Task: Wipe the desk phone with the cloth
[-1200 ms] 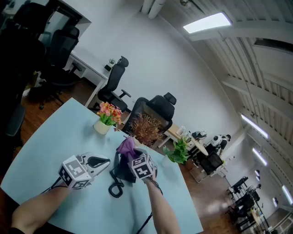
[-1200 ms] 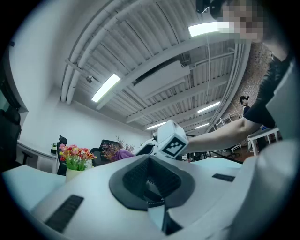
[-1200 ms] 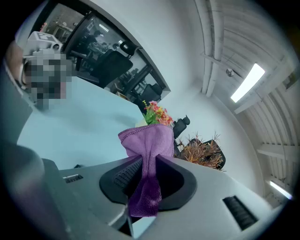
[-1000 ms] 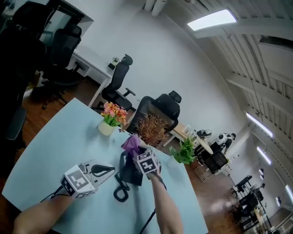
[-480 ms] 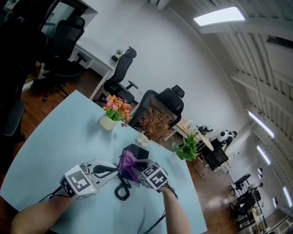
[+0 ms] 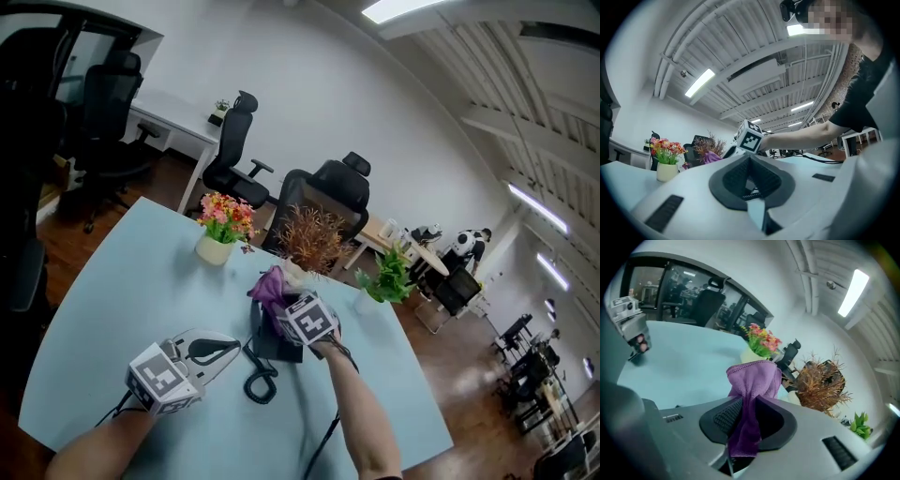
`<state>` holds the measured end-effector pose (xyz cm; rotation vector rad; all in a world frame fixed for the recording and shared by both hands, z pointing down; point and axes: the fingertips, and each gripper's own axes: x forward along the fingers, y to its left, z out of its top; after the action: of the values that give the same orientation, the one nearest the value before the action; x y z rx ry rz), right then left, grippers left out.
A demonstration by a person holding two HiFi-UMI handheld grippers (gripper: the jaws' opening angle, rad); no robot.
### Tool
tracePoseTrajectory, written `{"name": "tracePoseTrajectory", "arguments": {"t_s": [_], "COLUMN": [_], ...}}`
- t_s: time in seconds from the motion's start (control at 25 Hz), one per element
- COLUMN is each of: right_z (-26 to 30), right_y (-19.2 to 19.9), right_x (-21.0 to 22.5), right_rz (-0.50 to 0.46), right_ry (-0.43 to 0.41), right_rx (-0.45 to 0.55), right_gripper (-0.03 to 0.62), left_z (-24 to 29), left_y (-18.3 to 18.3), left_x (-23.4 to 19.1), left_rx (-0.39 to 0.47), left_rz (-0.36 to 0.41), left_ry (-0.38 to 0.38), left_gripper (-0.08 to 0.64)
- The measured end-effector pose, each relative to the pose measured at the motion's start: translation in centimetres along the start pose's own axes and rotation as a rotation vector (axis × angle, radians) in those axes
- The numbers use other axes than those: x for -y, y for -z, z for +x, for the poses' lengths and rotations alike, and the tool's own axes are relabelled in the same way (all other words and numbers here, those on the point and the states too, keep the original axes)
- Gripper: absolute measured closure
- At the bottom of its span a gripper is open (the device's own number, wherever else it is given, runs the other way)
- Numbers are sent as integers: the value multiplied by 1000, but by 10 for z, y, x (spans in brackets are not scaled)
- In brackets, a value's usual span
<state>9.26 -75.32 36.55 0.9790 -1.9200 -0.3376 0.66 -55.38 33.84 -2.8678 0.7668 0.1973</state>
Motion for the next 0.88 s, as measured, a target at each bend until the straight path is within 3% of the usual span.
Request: {"name": "tracePoseTrajectory", "arguments": {"t_s": [0.24, 0.36, 0.44, 0.6, 0.68, 0.76, 0.88], "right_z": [-37, -58, -60, -45, -28, -6, 10], "right_y": [46, 65, 57, 20, 18, 22, 39], "right_x": [-102, -128, -101, 24, 65, 78, 67], "right_rz": [-123, -172, -125, 168, 245, 236, 181], "right_ry": [-237, -347, -301, 6, 118, 147, 96], "right_rx": [-31, -72, -33, 115, 117, 72, -19], "right_gripper": [523, 523, 522, 522, 522, 520, 520], "left_z": [3, 4, 4, 9, 12, 15, 18], "left_y": [5, 7, 10, 9, 9, 10, 15], "left_x": [-3, -6, -9, -5, 1, 4, 4], "left_rx": [-3, -4, -3, -9, -8, -10, -22], "left_rz": [-5, -22, -31, -30, -32, -22, -25], "left_ry": [3, -4, -9, -16, -14, -15, -14], "left_gripper": [566, 567, 568, 568, 566, 568, 568]}}
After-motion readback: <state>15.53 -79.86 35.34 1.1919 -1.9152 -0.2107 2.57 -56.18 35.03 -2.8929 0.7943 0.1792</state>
